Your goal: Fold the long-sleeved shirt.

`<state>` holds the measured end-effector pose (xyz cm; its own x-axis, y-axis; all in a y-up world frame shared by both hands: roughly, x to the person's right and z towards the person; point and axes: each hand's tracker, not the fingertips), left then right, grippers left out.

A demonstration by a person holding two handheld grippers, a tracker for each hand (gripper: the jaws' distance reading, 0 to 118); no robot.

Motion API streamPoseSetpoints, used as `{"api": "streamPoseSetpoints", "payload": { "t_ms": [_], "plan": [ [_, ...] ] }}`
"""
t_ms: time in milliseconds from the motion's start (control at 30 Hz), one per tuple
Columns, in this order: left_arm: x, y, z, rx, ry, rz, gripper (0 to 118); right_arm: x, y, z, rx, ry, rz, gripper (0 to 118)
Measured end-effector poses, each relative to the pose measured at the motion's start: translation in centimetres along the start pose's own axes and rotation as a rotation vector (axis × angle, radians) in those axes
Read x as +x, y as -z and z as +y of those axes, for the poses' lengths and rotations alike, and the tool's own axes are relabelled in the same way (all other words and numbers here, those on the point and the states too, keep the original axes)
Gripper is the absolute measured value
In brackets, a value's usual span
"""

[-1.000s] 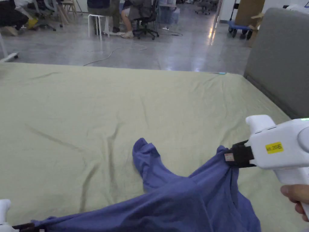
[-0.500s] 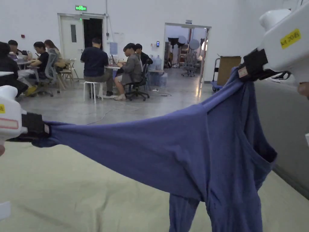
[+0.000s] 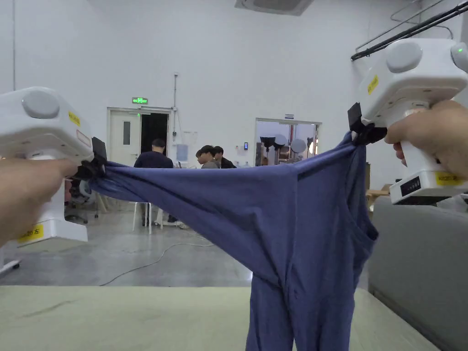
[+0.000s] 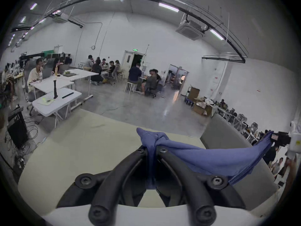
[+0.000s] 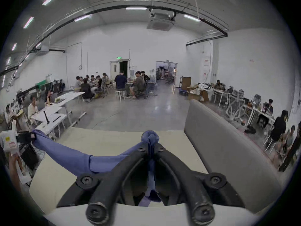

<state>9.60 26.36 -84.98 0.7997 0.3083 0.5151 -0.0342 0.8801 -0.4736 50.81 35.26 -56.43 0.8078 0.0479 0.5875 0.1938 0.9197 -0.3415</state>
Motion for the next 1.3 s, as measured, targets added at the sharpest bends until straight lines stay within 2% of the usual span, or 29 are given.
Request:
{"api": "streamPoseSetpoints", "payload": {
  "t_ms": [167, 333, 400, 533, 567, 633, 733, 800, 867, 1033, 1100, 1200, 1300],
  "plan": [
    [-2.0, 4.4, -4.8, -0.085, 0.024, 0.012, 5, 0.4, 6.2, -5.9, -0.132, -0.019, 0.019, 1],
    [-5.8, 10.9, -16.4, -0.258, 0.048, 0.062, 5, 0.1, 14.7, -20.5, -0.338, -0.055, 0.083, 1],
    [-7.3, 13.1, -23.5, -0.375, 0.076, 0.093, 5, 0.1, 17.4, -28.7, -0.445, -0.025, 0.109, 1],
    [-10.9, 14.8, -35.5, -0.589, 0.035, 0.1, 5, 1.0, 20.1, -43.6, -0.672, 0.076, 0.133, 1],
    [-11.8, 14.3, -38.1, -0.616, 0.034, 0.113, 5, 1.4, 19.8, -47.0, -0.707, 0.117, 0.137, 1],
    [-13.4, 12.6, -41.9, -0.657, 0.036, 0.114, 5, 1.9, 18.2, -52.5, -0.779, 0.139, 0.162, 1],
    [-15.5, 8.7, -46.6, -0.694, -0.006, 0.108, 5, 2.7, 13.7, -57.2, -0.757, 0.127, 0.169, 1],
    [-16.7, 5.4, -48.5, -0.714, -0.049, 0.073, 5, 3.7, 10.7, -58.9, -0.739, 0.185, 0.228, 1],
    [-17.5, 2.7, -49.6, -0.711, -0.036, 0.088, 5, 4.0, 7.5, -59.7, -0.749, 0.18, 0.221, 1],
    [-19.6, -2.8, -51.0, -0.731, -0.075, 0.05, 5, 4.1, 1.1, -61.3, -0.729, 0.177, 0.297, 1],
    [-19.6, -4.6, -51.5, -0.74, -0.038, 0.068, 5, 3.5, -0.8, -62.0, -0.744, 0.125, 0.292, 1],
    [-20.0, -5.7, -53.1, -0.777, 0.005, 0.068, 5, 2.6, -2.0, -64.1, -0.789, 0.072, 0.319, 1],
    [-20.2, -5.8, -55.0, -0.81, -0.039, 0.072, 5, 1.9, -1.5, -66.2, -0.831, 0.075, 0.307, 1]
  ]
}}
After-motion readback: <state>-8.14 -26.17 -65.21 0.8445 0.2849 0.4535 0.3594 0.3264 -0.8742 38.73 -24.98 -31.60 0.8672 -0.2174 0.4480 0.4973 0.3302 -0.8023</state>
